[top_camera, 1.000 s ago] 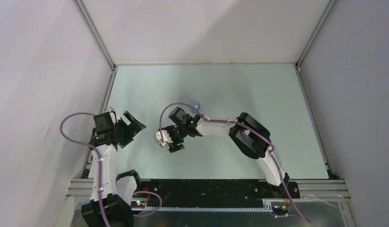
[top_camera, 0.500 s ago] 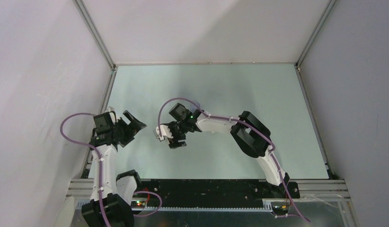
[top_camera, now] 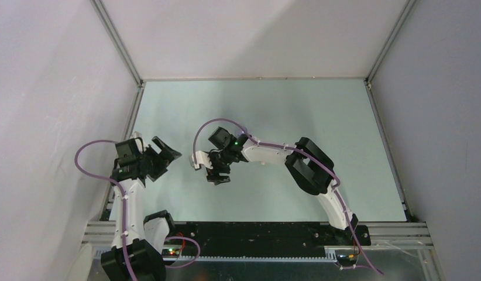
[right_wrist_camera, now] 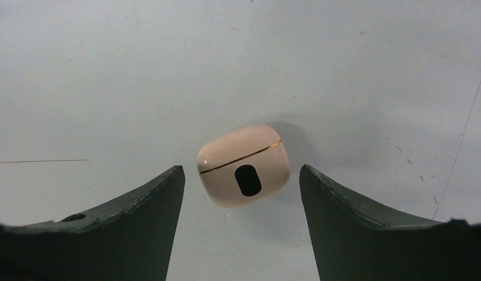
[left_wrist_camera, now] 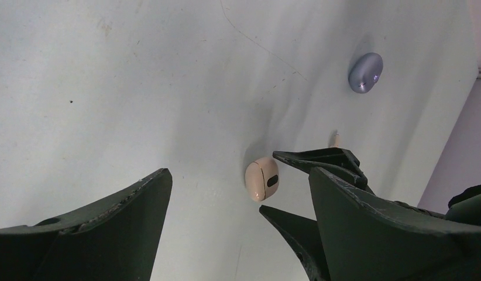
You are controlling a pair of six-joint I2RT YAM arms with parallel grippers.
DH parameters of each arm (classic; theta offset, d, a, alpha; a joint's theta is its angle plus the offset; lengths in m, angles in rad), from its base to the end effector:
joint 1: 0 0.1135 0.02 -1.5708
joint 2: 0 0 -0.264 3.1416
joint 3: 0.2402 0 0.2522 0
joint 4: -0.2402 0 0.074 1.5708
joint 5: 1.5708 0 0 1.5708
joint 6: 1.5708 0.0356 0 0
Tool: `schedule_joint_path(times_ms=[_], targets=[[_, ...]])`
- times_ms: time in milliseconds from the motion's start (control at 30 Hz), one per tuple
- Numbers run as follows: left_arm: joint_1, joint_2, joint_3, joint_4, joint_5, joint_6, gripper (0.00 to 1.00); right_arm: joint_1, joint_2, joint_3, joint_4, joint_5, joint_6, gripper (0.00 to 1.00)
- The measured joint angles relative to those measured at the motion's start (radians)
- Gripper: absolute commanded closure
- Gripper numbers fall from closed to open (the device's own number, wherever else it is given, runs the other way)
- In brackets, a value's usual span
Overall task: Insert the wireless bluetooth earbuds into the charging case
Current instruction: Move the charging case to the center of the board.
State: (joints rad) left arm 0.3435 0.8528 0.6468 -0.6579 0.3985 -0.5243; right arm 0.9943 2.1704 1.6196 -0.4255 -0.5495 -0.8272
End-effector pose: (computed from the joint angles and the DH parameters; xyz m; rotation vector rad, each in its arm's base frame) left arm 0.1626 0.0435 0.2397 -0.8523 2.2675 -0.5663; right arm 0.2393 0.4021 0.1679 -2.1020 1.3589 0.7642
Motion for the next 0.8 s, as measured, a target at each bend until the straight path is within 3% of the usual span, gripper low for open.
schedule_joint_path(times_ms=[233,533,700,800], targets=[[0.000,0.001,0.000,0.006,0.003,-0.002,0.07,0.005,0.051,0.069,-0.035,-0.001,-0.020,0.29],[-0.001,0.005,0.000,0.005,0.002,0.001,0.10,0.006,0.087,0.116,-0.091,0.000,-0.036,0.45],[-0.001,0.026,0.006,0.018,0.007,-0.020,0.15,-0.002,0.073,0.111,-0.083,0.029,0.118,0.50],[-0.007,0.065,0.017,0.053,0.011,-0.050,0.16,-0.010,-0.025,0.006,-0.024,0.093,0.253,0.49]])
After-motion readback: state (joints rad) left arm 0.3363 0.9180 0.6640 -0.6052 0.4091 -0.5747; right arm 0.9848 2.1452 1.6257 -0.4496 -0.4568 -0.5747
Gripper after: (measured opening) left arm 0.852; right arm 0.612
